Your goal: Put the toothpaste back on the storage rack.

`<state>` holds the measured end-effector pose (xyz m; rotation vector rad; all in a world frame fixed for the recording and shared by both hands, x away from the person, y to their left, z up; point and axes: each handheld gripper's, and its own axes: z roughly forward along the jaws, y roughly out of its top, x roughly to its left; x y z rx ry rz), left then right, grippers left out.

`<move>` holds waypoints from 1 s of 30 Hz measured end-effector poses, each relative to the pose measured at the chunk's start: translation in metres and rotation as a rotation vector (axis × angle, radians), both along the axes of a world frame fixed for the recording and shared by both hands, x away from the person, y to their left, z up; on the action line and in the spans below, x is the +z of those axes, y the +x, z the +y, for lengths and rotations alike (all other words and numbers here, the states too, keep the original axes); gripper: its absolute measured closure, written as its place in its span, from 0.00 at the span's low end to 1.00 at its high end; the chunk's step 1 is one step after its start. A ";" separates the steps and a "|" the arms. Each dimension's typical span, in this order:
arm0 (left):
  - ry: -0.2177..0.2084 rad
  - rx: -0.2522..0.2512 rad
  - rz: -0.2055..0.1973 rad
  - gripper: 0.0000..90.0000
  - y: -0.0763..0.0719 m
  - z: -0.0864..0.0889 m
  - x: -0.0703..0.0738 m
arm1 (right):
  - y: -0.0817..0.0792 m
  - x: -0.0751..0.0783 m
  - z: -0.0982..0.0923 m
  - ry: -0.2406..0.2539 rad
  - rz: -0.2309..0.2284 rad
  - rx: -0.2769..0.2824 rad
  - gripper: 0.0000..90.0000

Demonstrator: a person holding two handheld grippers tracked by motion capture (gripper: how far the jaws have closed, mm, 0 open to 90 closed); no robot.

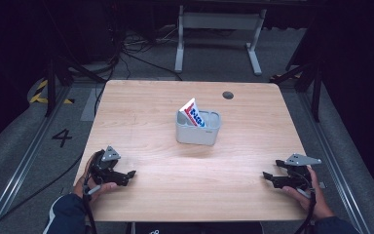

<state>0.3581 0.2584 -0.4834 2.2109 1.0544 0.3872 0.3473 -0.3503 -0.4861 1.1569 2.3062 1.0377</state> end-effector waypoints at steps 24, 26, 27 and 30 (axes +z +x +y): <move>0.002 -0.007 -0.001 0.02 0.001 0.000 0.000 | 0.000 0.000 0.000 0.001 0.001 -0.001 0.26; 0.003 -0.005 0.001 0.02 0.001 0.000 0.000 | 0.000 0.000 0.000 0.001 0.001 -0.001 0.26; 0.003 -0.005 0.001 0.02 0.001 0.000 0.000 | 0.000 0.000 0.000 0.001 0.001 -0.001 0.26; 0.005 0.000 0.002 0.02 0.000 0.000 0.000 | 0.000 0.000 0.000 0.001 0.000 -0.001 0.26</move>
